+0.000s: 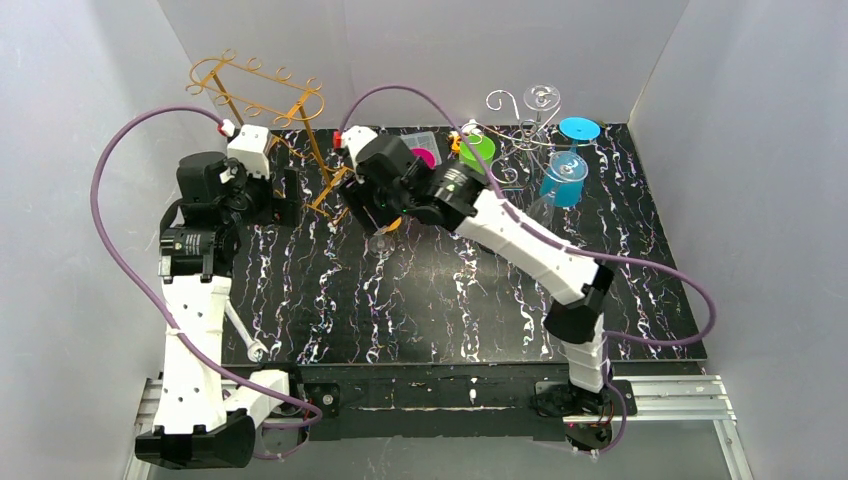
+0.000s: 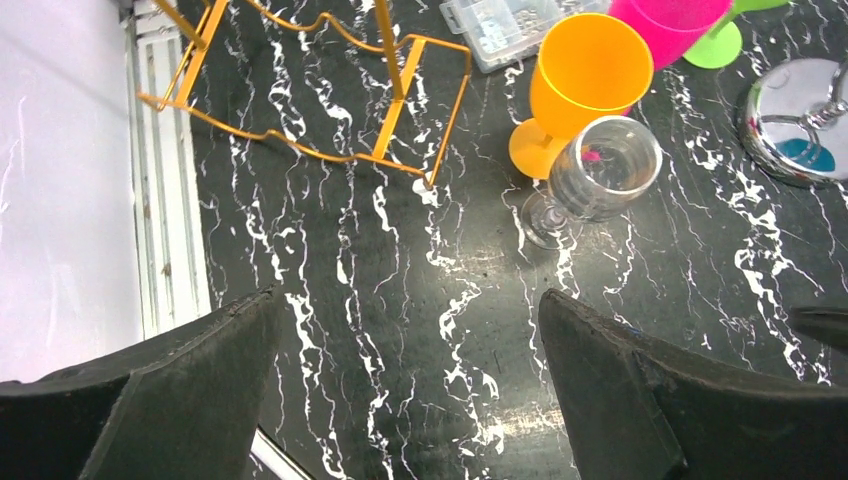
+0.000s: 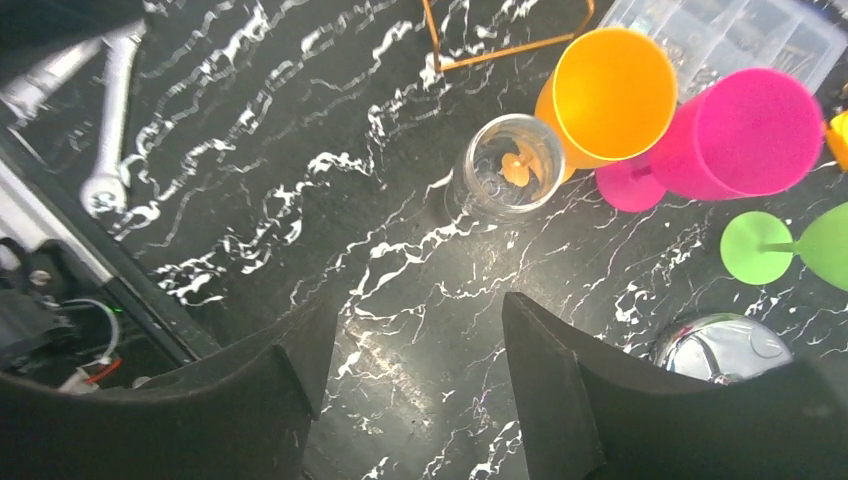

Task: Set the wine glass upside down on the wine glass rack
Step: Pick up the wine glass at the center of the board.

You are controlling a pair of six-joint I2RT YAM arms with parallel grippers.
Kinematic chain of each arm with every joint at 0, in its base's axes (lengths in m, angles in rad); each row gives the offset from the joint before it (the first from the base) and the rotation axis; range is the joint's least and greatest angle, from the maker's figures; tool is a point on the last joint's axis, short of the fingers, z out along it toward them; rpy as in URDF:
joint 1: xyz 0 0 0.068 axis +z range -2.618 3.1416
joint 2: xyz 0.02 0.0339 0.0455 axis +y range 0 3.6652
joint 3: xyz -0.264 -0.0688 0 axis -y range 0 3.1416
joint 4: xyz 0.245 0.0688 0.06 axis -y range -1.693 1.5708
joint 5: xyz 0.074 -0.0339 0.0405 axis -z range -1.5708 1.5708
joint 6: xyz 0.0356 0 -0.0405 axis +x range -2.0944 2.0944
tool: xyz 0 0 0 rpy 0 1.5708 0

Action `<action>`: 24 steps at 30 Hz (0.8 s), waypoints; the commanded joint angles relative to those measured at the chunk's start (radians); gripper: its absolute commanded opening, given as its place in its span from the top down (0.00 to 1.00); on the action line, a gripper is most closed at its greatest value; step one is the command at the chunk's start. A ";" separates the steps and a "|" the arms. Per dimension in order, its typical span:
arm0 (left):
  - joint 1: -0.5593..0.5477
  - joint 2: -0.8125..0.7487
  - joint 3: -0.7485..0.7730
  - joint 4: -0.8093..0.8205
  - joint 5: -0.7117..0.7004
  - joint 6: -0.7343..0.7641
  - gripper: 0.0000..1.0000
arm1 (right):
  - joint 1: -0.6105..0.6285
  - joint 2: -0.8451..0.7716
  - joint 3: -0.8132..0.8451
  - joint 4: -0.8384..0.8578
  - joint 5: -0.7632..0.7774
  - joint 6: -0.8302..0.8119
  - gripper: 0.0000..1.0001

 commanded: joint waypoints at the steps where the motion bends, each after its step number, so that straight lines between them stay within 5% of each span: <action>1: 0.037 -0.036 -0.014 -0.021 0.004 -0.037 0.02 | -0.008 0.051 -0.013 0.083 -0.010 -0.066 0.30; 24: 0.041 -0.060 -0.053 0.016 -0.067 -0.047 0.02 | -0.018 0.283 0.049 0.222 0.065 -0.149 0.41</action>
